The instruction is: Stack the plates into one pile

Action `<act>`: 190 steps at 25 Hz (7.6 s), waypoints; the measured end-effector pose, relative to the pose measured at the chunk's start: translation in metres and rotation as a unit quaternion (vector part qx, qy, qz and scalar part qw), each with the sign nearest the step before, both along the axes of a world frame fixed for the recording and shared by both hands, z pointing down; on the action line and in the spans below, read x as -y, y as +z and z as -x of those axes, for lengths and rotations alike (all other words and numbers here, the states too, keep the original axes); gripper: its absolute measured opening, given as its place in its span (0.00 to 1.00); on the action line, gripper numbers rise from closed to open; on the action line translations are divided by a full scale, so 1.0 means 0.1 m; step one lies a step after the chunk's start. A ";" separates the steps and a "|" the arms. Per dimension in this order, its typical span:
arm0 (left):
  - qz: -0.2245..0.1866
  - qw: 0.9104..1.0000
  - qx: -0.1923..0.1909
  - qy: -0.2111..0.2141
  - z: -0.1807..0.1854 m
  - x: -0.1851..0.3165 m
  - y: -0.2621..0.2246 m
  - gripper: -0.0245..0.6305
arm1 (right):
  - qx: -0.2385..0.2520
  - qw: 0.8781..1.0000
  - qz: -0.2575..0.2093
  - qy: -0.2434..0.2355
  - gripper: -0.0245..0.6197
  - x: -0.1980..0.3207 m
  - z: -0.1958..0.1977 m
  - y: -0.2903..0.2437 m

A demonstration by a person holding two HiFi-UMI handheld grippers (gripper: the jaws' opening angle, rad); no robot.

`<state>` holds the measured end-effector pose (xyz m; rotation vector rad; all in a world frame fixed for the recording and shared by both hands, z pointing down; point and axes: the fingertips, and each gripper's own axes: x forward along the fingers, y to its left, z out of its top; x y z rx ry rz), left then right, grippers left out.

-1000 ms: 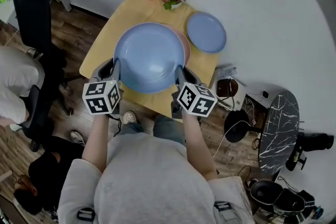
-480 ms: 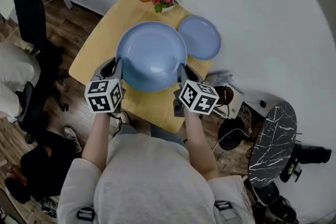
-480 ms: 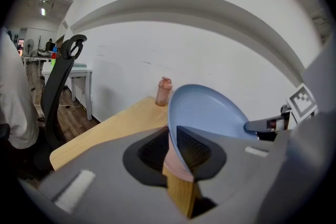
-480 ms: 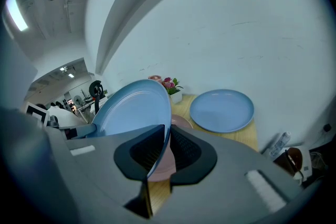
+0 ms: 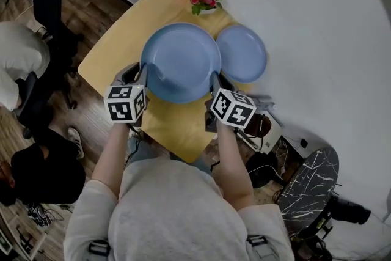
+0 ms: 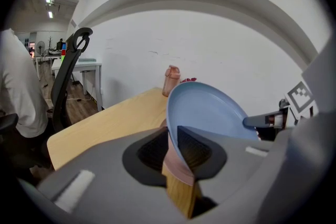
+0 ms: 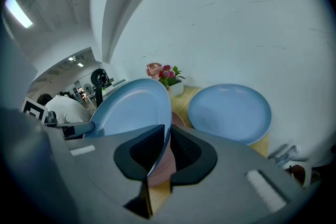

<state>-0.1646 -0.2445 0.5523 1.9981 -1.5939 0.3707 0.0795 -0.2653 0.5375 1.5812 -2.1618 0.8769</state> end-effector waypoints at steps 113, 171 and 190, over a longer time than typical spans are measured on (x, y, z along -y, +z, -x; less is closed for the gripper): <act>-0.415 0.907 0.066 -0.009 -0.37 -1.42 -2.95 0.13 | -0.017 0.911 -0.410 -0.043 0.05 -1.39 -0.43 -2.66; 0.103 0.987 -0.041 -0.115 -2.90 0.45 0.80 0.30 | -0.077 0.985 0.010 -0.155 0.17 1.32 -2.40 0.55; 0.134 0.982 -0.035 -0.129 -2.91 0.59 0.85 0.31 | -0.075 0.988 0.054 -0.123 0.11 1.49 -2.41 0.78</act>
